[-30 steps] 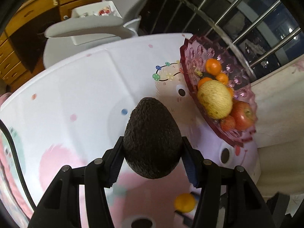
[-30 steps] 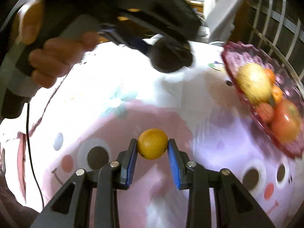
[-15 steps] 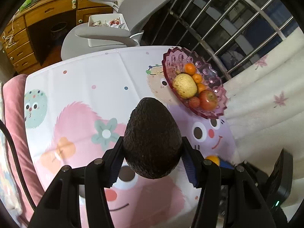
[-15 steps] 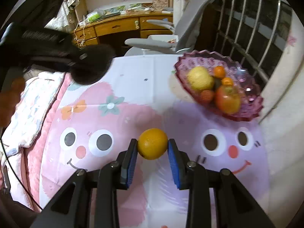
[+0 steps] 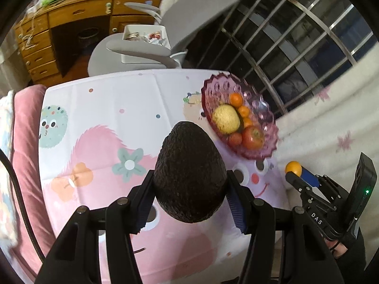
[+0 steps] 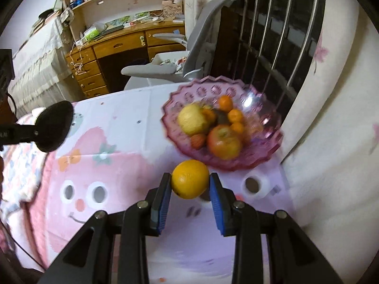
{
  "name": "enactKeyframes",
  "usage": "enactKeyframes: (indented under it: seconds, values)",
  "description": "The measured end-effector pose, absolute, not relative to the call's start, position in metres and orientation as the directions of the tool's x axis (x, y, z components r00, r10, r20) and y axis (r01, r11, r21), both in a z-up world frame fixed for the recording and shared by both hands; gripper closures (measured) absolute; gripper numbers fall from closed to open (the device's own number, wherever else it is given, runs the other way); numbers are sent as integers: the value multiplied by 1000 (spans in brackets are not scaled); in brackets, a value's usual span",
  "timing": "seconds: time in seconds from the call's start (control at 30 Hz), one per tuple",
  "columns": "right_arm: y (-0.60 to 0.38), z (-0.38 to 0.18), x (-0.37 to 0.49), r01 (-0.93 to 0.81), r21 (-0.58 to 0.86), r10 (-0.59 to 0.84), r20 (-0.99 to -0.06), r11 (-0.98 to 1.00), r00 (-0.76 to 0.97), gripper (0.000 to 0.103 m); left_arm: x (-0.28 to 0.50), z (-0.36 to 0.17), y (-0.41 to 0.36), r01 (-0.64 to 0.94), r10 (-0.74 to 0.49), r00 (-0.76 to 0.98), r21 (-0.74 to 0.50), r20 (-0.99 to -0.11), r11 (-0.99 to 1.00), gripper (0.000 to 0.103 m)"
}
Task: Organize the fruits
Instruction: 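Carry the avocado with the left tool and yellow citrus with the right tool into the bowl, release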
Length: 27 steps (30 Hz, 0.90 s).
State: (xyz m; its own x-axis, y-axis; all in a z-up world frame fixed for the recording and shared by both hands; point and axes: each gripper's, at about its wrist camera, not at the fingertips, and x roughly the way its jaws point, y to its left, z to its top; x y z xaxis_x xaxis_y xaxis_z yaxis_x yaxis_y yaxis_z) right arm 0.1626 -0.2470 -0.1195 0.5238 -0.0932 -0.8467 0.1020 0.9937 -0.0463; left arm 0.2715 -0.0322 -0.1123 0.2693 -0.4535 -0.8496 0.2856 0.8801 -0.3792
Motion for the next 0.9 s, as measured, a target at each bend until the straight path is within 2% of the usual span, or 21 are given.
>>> enactKeyframes:
  seconds: [0.33, 0.53, 0.9]
  values:
    - [-328, -123, 202, -20, -30, -15, -849, 999, 528, 70, 276, -99, -104, 160, -394, 365, -360, -844, 919, 48]
    - [-355, -135, 211, -134, -70, 10, -854, 989, 520, 70, 279, -97, -158, 134, -383, 400, -360, -833, 923, 48]
    - [-385, -163, 225, -271, -53, 87, -872, 961, 482, 70, 308, -128, -241, 109, -434, 397, -428, -809, 897, 48]
